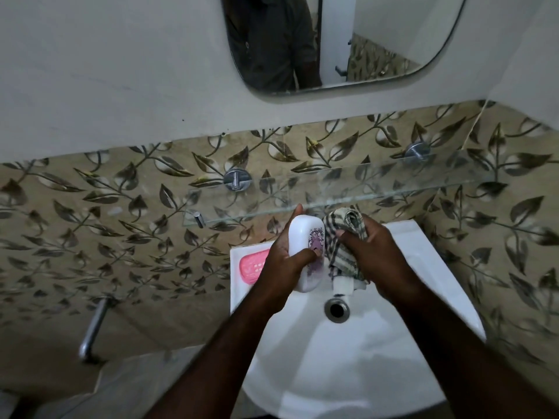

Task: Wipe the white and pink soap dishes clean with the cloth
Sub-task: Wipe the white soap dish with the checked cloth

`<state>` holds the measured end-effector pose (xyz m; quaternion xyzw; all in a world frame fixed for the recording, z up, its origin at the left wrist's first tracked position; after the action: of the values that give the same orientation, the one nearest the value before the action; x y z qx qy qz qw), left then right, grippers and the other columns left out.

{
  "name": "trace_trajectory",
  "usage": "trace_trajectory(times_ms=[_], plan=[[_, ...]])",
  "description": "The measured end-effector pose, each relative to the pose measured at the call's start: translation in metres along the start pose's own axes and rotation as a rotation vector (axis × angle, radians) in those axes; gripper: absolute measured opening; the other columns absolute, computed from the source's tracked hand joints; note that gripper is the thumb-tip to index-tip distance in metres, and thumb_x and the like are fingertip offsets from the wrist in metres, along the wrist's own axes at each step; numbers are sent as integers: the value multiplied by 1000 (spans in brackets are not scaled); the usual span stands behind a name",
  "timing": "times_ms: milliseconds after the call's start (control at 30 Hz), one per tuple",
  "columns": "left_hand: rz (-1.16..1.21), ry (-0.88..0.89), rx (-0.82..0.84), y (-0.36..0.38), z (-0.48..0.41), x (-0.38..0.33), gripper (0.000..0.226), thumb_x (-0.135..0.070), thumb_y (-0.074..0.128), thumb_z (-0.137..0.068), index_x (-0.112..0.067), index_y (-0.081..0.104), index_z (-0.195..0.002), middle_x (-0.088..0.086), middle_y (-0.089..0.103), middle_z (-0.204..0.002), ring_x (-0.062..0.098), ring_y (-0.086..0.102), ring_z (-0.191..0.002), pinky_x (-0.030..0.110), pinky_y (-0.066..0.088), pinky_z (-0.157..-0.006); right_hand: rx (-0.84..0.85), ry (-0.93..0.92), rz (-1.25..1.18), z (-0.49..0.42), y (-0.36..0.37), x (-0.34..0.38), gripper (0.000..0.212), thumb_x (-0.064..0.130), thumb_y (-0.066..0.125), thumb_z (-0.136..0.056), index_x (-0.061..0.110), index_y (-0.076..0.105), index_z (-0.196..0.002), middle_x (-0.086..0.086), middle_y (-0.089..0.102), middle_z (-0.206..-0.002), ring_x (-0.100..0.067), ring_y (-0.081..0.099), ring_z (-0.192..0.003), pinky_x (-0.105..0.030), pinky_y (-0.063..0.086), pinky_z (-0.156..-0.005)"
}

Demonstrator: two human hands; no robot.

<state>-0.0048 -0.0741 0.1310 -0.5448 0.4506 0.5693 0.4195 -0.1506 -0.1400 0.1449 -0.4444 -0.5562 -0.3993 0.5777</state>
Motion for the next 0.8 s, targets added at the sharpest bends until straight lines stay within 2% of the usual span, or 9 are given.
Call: trace_trajectory(times_ms=[100, 200, 267, 367, 433, 500, 667, 733, 800], plan=[[-132, 10, 17, -1, 0, -5, 81, -16, 61, -67, -50, 39, -137, -11, 59, -133, 11, 58, -116, 27, 48, -96, -101, -135, 252, -7, -19, 29, 11, 12, 62, -89, 16, 69, -96, -1, 73, -89, -21, 68, -87, -39, 54, -80], [-251, -51, 17, 2, -1, -5, 57, -20, 60, -62, -32, 59, -117, -10, 66, -97, 14, 61, -89, 16, 48, -69, -9, -394, 630, 4, 9, 63, 24, 12, 55, -84, 18, 69, -104, -7, 73, -95, -27, 64, -90, -28, 45, -75], [-303, -27, 9, 4, -2, -12, 41, -18, 59, -61, -27, 62, -101, -13, 65, -87, 7, 60, -81, 15, 45, -65, 113, -470, 777, 16, 38, 62, 48, 10, 52, -74, 15, 65, -120, -10, 66, -119, -29, 60, -106, -21, 39, -85], [-405, 93, 50, 11, 2, -22, 35, -12, 56, -63, -28, 62, -94, -8, 66, -90, -2, 59, -81, 20, 46, -74, 160, -547, 910, 19, 55, 56, 55, 4, 55, -72, 7, 60, -127, -13, 52, -141, -29, 52, -125, -33, 41, -102], [-467, 134, 9, 9, 3, -22, 45, -16, 56, -62, -16, 60, -107, 2, 65, -102, 12, 59, -93, 27, 46, -82, 133, -577, 902, 10, 51, 53, 51, -3, 57, -75, 5, 60, -125, -15, 60, -132, -30, 57, -122, -29, 36, -105], [-488, 134, -31, 7, 0, -19, 52, -20, 58, -61, -16, 57, -113, 2, 62, -110, 16, 58, -99, 22, 44, -82, 122, -446, 839, 3, 43, 50, 54, -5, 55, -80, 8, 56, -132, -11, 60, -132, -26, 55, -124, -22, 32, -104], [-358, 190, -45, 8, -5, -24, 32, -8, 59, -70, -19, 61, -99, -8, 66, -94, -6, 62, -87, 14, 47, -76, 174, -666, 886, 32, 68, 67, 60, 13, 34, -73, 5, 61, -126, -15, 61, -131, -27, 56, -121, -20, 27, -108], [-409, 204, -78, 5, -6, -23, 35, -13, 63, -68, -25, 60, -101, -6, 65, -97, 0, 62, -90, 19, 48, -79, 193, -549, 827, 16, 61, 64, 60, 10, 38, -72, 12, 60, -129, -9, 60, -133, -18, 54, -123, -11, 26, -106], [-481, 193, -103, 4, -10, -20, 43, -22, 65, -66, -20, 59, -109, 1, 63, -105, 13, 61, -97, 29, 49, -84, 146, -427, 754, 4, 48, 60, 56, 14, 40, -77, 20, 59, -130, 0, 61, -132, -2, 52, -117, 1, 26, -97]])
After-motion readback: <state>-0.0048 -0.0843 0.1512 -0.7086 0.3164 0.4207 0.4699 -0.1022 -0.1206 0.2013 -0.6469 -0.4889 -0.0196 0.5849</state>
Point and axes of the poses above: each hand's wrist, its own z-axis away from the middle knuckle, its own y-axis out of the palm, x = y × z, the point moved 9 cm from there along -z, towards the middle knuckle
